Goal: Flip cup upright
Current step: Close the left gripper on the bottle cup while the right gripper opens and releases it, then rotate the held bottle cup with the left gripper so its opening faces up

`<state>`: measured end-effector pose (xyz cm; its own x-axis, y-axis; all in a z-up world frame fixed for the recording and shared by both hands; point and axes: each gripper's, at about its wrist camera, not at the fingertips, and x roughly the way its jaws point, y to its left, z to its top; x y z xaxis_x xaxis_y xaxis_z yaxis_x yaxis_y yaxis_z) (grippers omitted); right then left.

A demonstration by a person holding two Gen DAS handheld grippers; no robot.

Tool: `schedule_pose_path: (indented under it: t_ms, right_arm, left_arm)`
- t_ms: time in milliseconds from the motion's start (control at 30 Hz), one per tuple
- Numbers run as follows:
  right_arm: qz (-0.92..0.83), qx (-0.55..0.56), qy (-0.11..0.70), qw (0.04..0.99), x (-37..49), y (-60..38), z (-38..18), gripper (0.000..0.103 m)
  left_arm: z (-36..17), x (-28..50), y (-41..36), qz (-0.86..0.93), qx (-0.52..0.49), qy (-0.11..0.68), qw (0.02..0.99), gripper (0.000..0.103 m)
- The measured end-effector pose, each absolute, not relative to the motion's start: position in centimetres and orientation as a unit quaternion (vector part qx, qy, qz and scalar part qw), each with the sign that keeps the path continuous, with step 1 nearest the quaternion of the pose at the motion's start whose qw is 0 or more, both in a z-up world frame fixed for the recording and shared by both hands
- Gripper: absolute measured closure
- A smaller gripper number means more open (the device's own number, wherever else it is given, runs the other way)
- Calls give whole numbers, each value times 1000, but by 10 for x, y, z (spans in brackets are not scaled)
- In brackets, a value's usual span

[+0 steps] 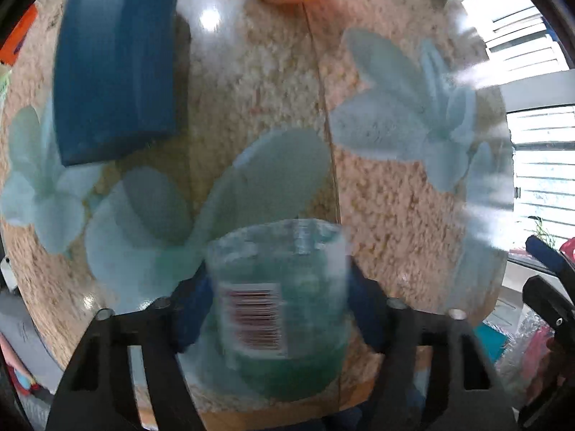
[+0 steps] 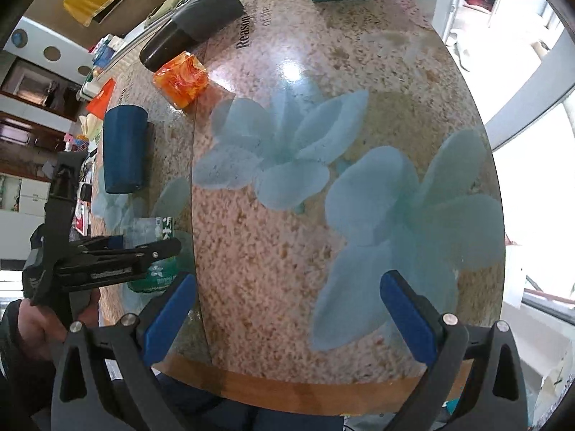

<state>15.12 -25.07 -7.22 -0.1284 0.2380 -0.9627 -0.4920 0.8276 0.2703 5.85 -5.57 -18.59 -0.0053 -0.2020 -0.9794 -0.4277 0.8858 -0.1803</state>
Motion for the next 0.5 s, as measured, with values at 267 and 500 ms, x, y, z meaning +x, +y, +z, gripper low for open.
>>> schedule_pose_path:
  t_ms: [267,500]
  right_arm:
    - [291,-93,694,652,166,-255,-75,1]
    - [315,-88,676,661,165,-252,-65,1]
  left_arm:
    - [-170,54,-63,95,-249,685,678,40]
    - [-109,46,-64,118,-231,592,763,40]
